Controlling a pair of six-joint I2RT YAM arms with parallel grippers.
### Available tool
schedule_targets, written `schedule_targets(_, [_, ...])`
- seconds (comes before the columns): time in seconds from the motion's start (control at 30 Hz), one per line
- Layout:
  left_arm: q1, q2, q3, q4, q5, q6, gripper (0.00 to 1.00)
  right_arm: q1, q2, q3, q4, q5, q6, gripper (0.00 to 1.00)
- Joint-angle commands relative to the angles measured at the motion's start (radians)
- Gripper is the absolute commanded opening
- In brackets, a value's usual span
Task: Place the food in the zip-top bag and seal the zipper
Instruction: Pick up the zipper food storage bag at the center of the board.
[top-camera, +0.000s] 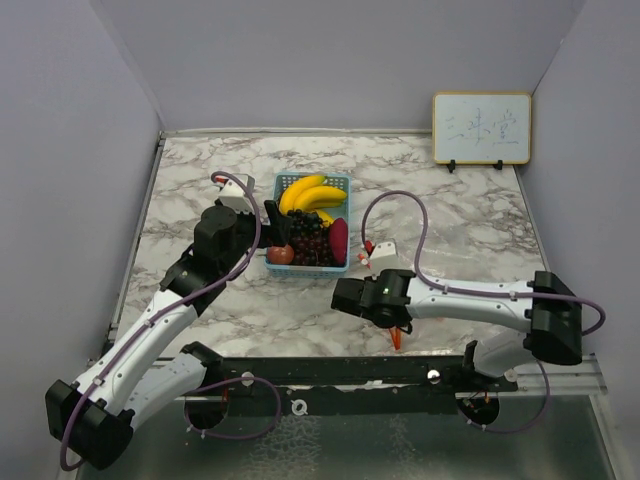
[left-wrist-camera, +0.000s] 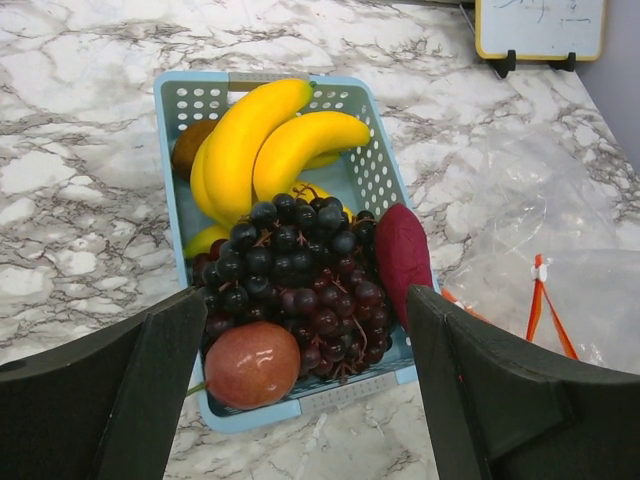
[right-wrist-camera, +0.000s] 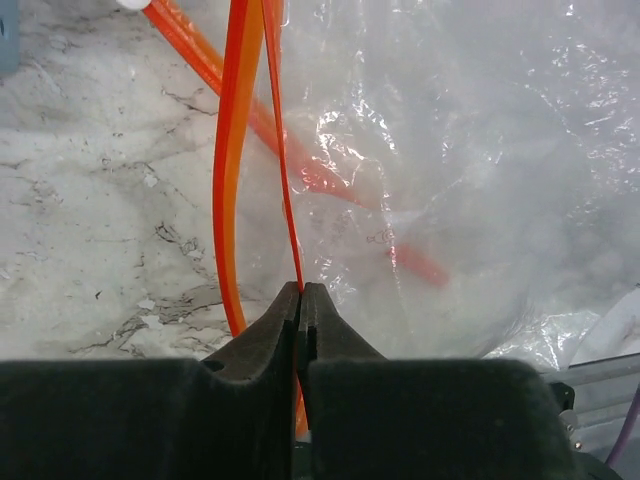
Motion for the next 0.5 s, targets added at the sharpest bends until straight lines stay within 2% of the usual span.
schedule_targets(0.0, [-0.005,-0.018,-0.011,0.037,0.081,-0.012,0.82,0.004,-0.115,0.041,-0.04,0.086,-0.004,0.02])
schedule_targets(0.13, [-0.006,-0.027,-0.072,0.169,0.301,-0.036,0.79,0.004,-0.256,0.082,0.058,0.069,-0.143,0.02])
schedule_targets(0.3, [-0.006,-0.026,-0.195,0.514,0.609,-0.186,0.79,0.005,-0.438,0.076,0.306,-0.003,-0.373,0.02])
schedule_targets(0.4, [-0.01,-0.008,-0.226,0.69,0.716,-0.287,0.79,0.004,-0.476,0.08,0.375,-0.023,-0.432,0.02])
schedule_targets(0.47, [-0.023,0.005,-0.22,0.731,0.731,-0.315,0.79,0.004,-0.472,0.09,0.392,-0.019,-0.457,0.02])
